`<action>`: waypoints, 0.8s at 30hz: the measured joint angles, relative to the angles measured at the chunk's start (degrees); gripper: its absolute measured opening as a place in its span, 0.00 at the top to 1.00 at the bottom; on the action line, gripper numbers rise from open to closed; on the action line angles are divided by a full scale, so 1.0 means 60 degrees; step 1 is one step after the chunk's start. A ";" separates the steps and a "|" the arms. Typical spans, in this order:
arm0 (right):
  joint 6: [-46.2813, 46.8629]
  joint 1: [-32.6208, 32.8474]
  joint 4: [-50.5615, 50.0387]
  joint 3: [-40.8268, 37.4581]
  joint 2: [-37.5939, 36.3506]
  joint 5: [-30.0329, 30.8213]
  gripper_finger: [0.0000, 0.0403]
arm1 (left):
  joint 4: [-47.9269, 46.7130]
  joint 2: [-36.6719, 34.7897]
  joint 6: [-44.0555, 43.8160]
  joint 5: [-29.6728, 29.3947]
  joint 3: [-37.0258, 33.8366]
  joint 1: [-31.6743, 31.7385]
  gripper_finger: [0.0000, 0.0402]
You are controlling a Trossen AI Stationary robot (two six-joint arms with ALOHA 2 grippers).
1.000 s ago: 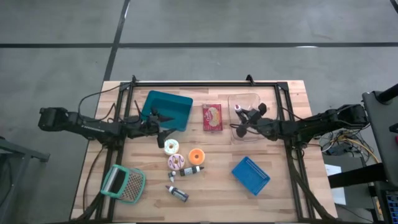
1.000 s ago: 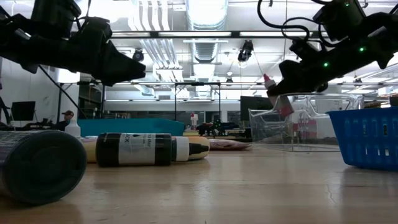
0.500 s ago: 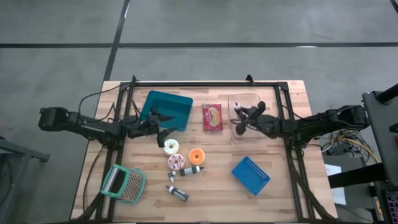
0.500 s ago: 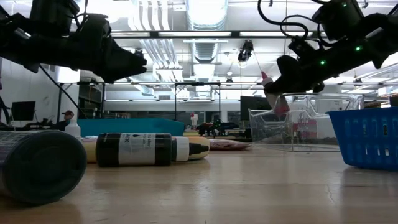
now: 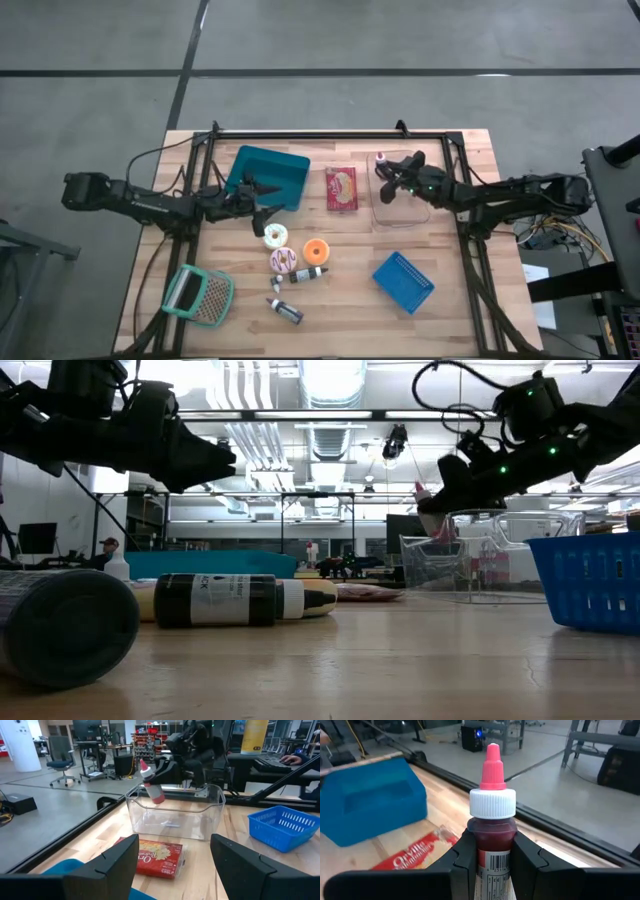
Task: Pick & Place Food Item
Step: Put the pink food coloring bottle into the transparent bin
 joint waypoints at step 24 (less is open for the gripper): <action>0.0215 -0.0731 0.1318 0.0375 0.2954 -0.1226 0.82 | -0.0079 0.0000 0.0057 -0.0004 -0.0040 -0.0002 0.37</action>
